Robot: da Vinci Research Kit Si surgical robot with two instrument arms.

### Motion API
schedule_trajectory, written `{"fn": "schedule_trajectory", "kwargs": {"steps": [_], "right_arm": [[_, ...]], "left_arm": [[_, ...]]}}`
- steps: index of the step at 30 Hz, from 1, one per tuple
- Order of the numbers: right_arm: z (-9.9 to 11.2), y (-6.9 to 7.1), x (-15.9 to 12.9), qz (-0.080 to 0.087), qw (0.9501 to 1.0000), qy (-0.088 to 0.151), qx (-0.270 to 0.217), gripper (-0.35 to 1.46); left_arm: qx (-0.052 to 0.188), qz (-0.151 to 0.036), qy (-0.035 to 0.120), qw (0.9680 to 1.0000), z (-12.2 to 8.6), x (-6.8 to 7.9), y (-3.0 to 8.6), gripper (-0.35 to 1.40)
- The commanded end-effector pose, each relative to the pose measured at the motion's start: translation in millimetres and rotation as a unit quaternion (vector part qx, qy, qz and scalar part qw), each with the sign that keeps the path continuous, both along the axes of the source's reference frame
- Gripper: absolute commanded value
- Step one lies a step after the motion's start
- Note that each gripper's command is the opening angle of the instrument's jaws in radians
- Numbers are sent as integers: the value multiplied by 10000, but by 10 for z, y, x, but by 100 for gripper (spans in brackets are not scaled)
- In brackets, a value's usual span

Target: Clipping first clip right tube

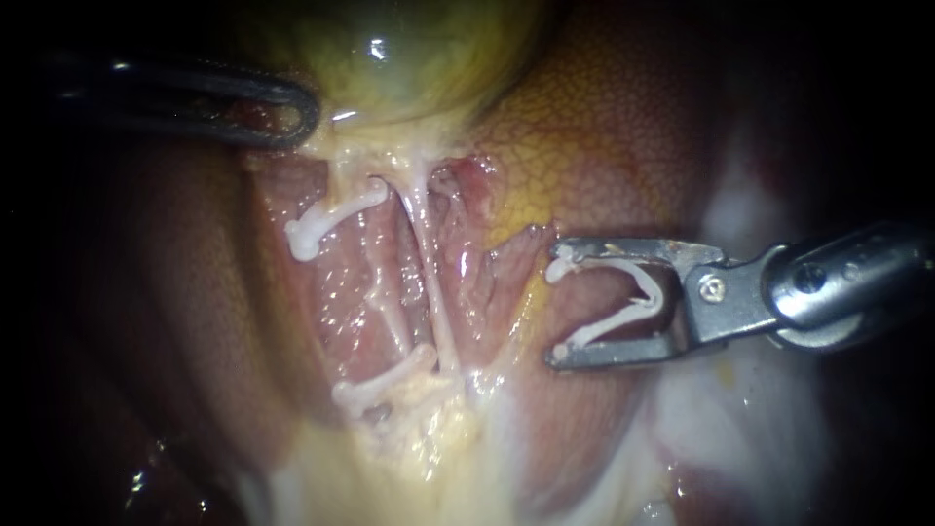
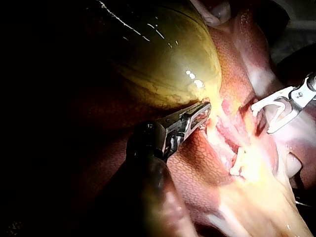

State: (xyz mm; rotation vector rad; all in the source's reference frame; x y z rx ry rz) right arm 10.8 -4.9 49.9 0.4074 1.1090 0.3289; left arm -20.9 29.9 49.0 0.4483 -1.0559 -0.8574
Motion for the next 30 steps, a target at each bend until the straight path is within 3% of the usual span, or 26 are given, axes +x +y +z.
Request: {"fn": "schedule_trajectory", "kwargs": {"steps": [1, 6, 13, 23, 30], "right_arm": [[4, -1, 5, 53, 9999, 26, 150, 50], [18, -6, 21, 170, 9987, 14, 490, 50], [43, -14, 40, 200, 9965, 30, 810, 50], [61, -20, 65, 225, 9898, 420, 1342, 49], [62, -19, 73, 230, 9787, 847, 1853, 49]], "left_arm": [[-4, -2, 4, 10000, 1, 0, 0, -35], [-4, -2, 4, 10000, 1, 0, 0, -35], [-4, -5, 6, 10000, 0, -1, -1, -35], [-6, -7, 7, 10000, 0, -1, -1, -35], [-6, -8, 8, 10000, 0, -1, -1, -35]]}}
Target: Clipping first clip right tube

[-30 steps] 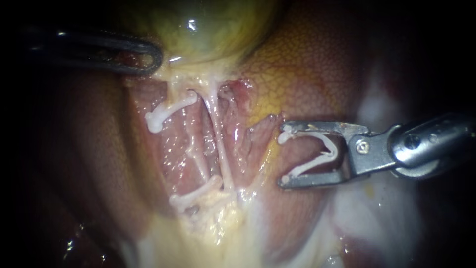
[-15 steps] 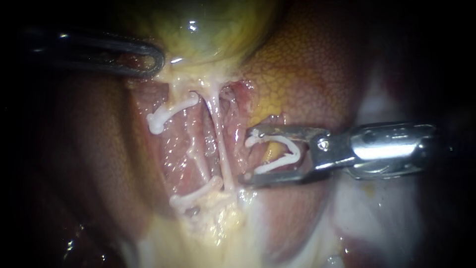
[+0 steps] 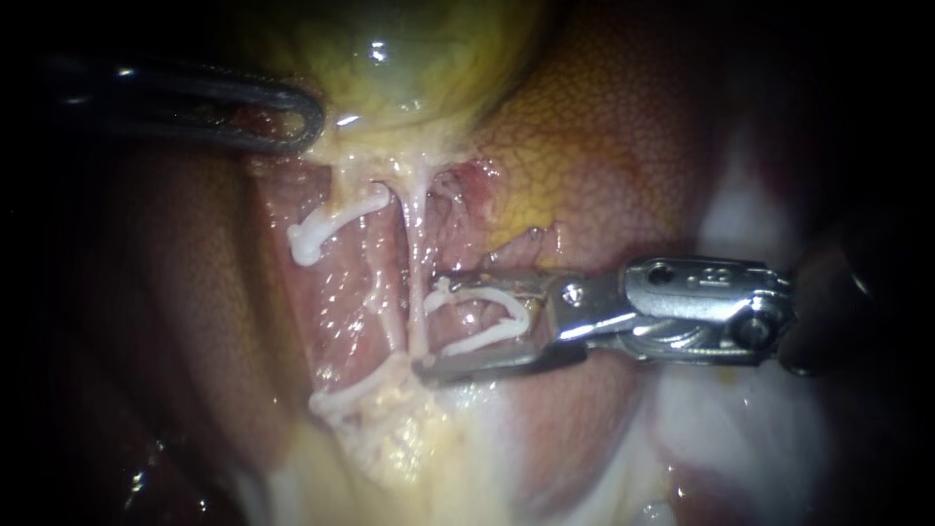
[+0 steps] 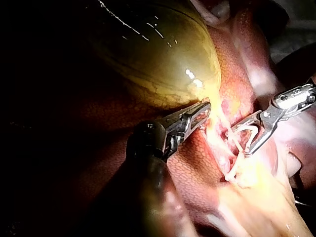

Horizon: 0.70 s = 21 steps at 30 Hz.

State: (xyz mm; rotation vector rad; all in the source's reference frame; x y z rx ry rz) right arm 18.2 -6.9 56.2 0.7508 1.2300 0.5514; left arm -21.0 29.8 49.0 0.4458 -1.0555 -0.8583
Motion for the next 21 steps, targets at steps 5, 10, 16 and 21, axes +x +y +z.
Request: {"fn": "schedule_trajectory", "kwargs": {"steps": [5, 10, 16, 21], "right_arm": [[1, -1, 0, -69, 9990, 287, 321, 48], [0, -2, 1, -111, 9957, 660, 638, 48], [-5, -6, 1, -230, 9896, 1073, 926, 47], [-13, -12, 3, -417, 9845, 1303, 1095, 43]], "left_arm": [[0, -1, 0, 10000, 0, 0, 0, -35], [0, -1, 1, 10000, 0, 0, 0, -35], [0, -1, 1, 10000, 0, 0, 0, -35], [-1, -1, 1, 10000, 0, 0, 0, -35]]}}
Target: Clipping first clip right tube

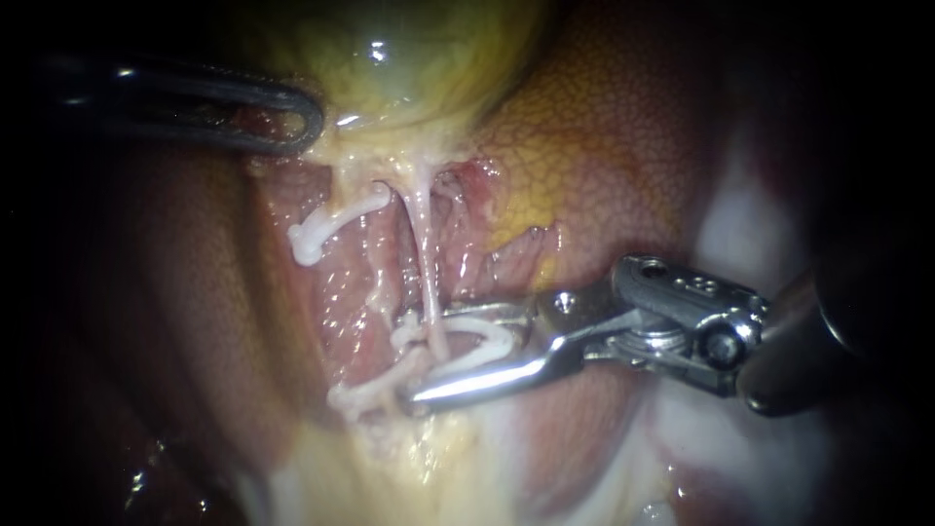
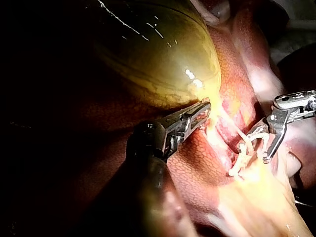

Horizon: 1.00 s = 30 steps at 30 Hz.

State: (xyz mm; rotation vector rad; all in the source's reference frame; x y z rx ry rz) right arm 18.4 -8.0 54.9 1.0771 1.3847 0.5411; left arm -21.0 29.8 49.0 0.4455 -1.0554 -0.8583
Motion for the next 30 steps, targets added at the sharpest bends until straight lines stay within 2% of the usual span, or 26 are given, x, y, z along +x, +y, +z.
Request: {"fn": "schedule_trajectory", "kwargs": {"steps": [1, 4, 7, 12, 19, 21, 30], "right_arm": [[-1, -1, 0, -49, 10000, 39, 4, 42], [-4, -3, 1, -163, 9998, 104, 29, 38], [-4, -3, 2, -162, 9998, 104, 28, 33], [-2, 0, 1, -175, 9997, 40, 163, 6], [0, 1, 1, -193, 9995, 8, 244, -21], [1, 2, 1, -195, 9995, 9, 245, -35], [3, 3, 2, -195, 9995, 9, 241, -35]], "left_arm": [[0, -1, 0, 10000, 0, 0, 0, -35], [0, -1, 0, 10000, 0, 0, 0, -35], [0, -2, 1, 10000, 0, 0, 0, -35], [0, -2, 1, 10000, 0, 0, 0, -35], [0, -2, 1, 10000, 0, 0, 0, -35], [0, -1, 1, 10000, 0, 0, 0, -35], [0, -1, 0, 10000, 1, -1, 0, -35]]}}
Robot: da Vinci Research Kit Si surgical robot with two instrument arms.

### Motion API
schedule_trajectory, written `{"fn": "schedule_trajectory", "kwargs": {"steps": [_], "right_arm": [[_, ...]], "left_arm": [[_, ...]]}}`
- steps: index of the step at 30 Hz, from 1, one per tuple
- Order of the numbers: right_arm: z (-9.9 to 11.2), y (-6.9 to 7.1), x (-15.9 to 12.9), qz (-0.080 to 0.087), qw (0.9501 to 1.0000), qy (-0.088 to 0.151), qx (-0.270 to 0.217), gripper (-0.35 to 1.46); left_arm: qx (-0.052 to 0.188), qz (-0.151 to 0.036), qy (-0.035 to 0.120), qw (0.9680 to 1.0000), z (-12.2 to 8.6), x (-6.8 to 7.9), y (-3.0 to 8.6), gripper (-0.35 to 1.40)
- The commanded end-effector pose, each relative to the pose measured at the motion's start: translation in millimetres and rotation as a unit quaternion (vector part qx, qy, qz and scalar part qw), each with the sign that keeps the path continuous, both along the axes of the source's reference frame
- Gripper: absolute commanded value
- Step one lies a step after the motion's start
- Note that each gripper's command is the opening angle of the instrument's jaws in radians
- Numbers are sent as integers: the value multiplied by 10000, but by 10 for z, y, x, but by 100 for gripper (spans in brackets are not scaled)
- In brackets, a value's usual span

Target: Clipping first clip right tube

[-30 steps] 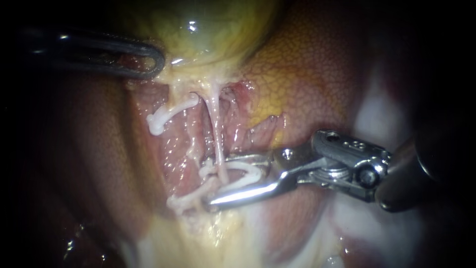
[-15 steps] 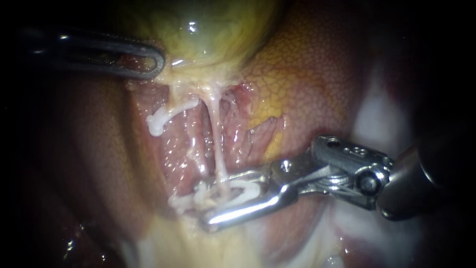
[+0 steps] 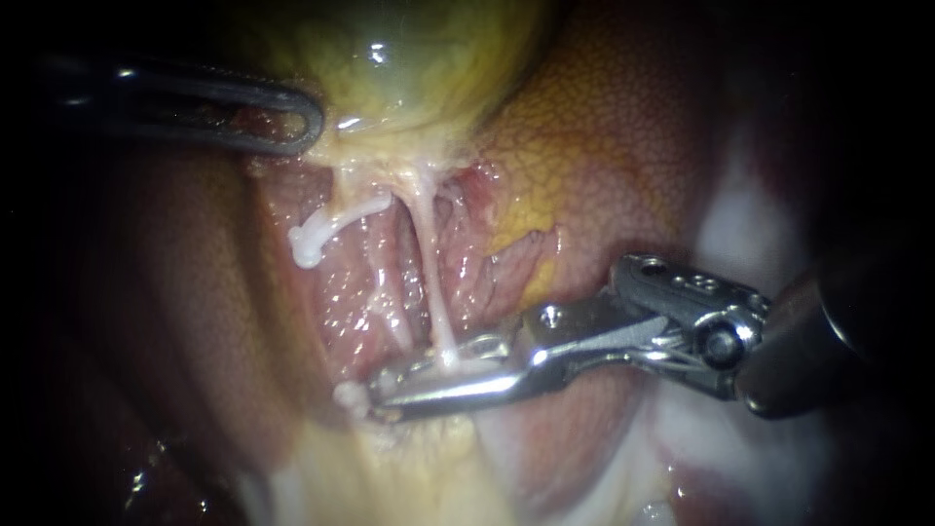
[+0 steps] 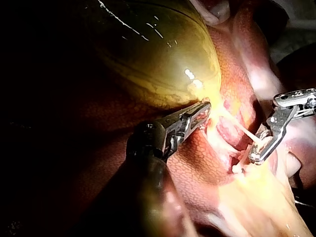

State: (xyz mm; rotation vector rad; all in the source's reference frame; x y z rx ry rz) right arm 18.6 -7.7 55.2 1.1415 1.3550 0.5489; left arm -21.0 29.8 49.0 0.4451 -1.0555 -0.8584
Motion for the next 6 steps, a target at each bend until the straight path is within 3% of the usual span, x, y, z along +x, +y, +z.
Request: {"fn": "schedule_trajectory", "kwargs": {"steps": [1, 6], "right_arm": [[0, 0, 0, -1, 10000, 3, -4, -35], [1, 0, 0, -1, 10000, 2, -5, -35]], "left_arm": [[1, 1, -1, 10000, 0, 0, 0, -35], [1, 0, 0, 10000, 0, 0, 0, -35]]}}
